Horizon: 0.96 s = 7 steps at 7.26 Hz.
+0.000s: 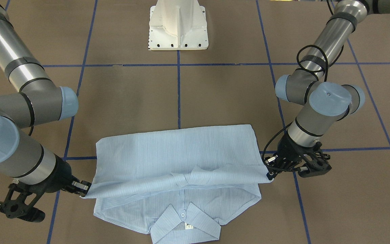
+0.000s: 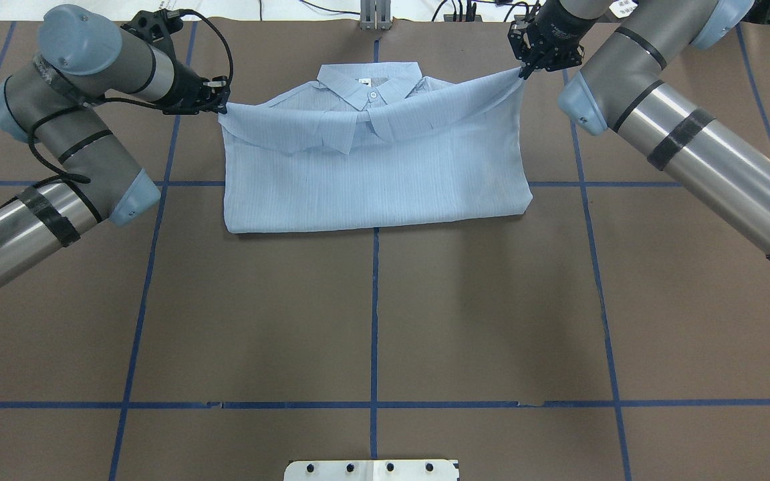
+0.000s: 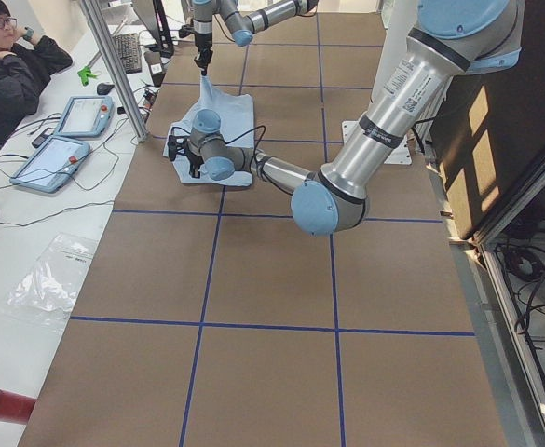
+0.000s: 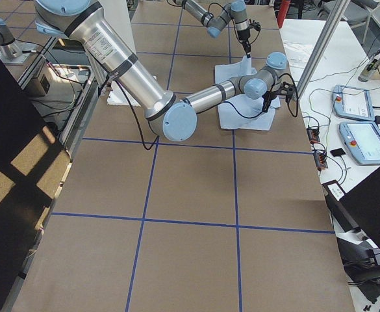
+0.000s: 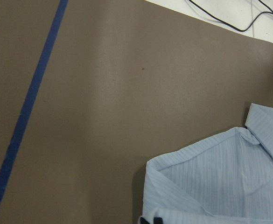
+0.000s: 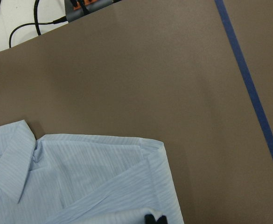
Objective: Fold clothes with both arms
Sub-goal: 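Lay the hem down at the collar with both grippers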
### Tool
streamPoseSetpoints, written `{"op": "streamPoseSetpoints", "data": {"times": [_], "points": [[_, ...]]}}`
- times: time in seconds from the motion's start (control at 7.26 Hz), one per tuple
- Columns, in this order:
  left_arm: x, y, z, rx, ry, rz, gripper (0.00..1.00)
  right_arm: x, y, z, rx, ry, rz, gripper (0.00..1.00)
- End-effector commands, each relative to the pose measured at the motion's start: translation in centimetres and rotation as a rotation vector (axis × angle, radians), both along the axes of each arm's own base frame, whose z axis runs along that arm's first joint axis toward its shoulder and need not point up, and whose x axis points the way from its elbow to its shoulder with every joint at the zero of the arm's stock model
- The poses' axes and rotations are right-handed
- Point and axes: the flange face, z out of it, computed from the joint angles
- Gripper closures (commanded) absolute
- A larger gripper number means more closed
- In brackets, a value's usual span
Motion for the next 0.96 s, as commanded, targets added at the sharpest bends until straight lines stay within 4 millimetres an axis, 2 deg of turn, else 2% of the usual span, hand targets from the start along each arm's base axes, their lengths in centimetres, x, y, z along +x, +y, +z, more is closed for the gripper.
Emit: {"op": "streamPoseSetpoints", "data": {"times": [0.0, 0.14, 0.28, 0.41, 0.55, 0.69, 0.83], "points": [[0.1, -0.1, -0.6, 0.009, 0.007, 0.001, 1.00, -0.2, -0.1, -1.1, 0.012, -0.007, -0.002, 1.00], [0.1, 0.0, -0.9, 0.027, 0.020, 0.001, 1.00, -0.6, 0.1, -1.1, 0.015, -0.004, -0.006, 1.00], [-0.1, 0.0, -0.9, 0.035, 0.027, -0.001, 0.95, -0.6, 0.1, -0.8, 0.042, -0.013, -0.003, 0.98], [-0.1, 0.0, -1.0, 0.033, 0.029, -0.002, 0.52, -1.4, 0.5, 0.2, 0.078, -0.015, 0.002, 0.01], [-0.1, 0.0, -1.1, 0.036, 0.031, -0.002, 0.15, -1.9, 0.6, 1.1, 0.094, 0.017, 0.021, 0.00], [-0.1, 0.1, -1.0, 0.040, 0.029, 0.000, 0.02, -1.8, 0.6, 1.2, 0.095, 0.016, 0.016, 0.00], [-1.0, -0.5, -0.9, 0.039, 0.028, -0.014, 0.01, -1.7, 0.5, 1.1, 0.106, 0.015, 0.007, 0.00]]}}
